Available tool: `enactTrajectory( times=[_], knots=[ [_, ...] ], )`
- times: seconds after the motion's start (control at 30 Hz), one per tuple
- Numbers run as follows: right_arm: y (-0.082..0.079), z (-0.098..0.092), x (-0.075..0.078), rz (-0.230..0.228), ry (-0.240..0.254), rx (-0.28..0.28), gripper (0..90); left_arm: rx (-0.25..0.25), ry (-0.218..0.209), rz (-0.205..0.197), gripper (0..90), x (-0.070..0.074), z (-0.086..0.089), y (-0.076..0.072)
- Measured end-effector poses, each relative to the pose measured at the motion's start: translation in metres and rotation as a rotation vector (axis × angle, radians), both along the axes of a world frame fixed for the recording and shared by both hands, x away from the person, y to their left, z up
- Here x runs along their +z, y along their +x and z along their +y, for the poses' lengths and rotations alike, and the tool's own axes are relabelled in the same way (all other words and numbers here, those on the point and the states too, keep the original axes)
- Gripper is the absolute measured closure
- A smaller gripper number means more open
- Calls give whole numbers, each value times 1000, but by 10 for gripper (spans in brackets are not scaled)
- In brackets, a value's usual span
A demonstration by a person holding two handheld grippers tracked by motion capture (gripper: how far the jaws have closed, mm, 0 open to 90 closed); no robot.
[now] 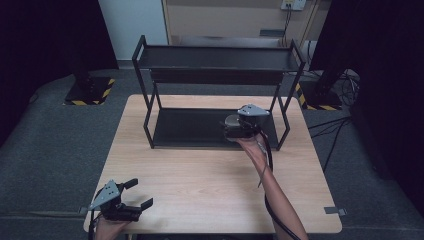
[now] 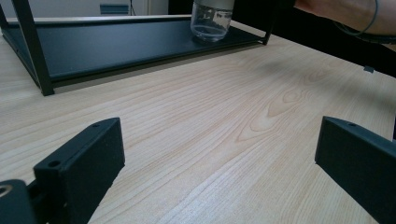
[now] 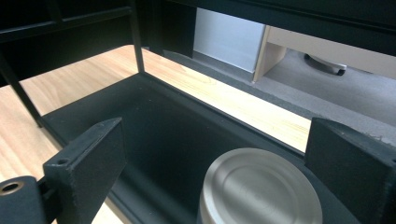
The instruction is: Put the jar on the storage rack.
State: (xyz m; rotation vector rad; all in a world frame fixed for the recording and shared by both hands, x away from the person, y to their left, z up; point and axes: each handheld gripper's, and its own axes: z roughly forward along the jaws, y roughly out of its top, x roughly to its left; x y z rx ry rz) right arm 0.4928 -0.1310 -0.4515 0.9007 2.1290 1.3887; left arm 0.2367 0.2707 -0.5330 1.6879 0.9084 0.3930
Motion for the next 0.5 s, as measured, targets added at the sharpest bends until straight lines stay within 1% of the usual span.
enactTrajectory(
  times=[0.07,0.2,0.23,0.27,0.37,0.43,0.5],
  knots=[
    [-4,-1,2,-2,3,8,55,1,-1,0,2,0,0,0],
    [-15,-5,8,-23,-1,25,56,1,0,0,2,0,0,0],
    [-15,-5,8,-23,-1,25,56,1,0,0,2,0,0,0],
    [-19,-8,10,-25,4,32,55,1,0,1,2,0,0,0],
    [-23,-11,13,-33,7,38,55,0,0,1,2,0,0,0],
    [-30,-16,17,-44,6,46,55,-1,1,1,2,0,0,0],
    [-33,-18,18,-47,7,46,55,0,1,1,2,0,0,0]
  ],
)
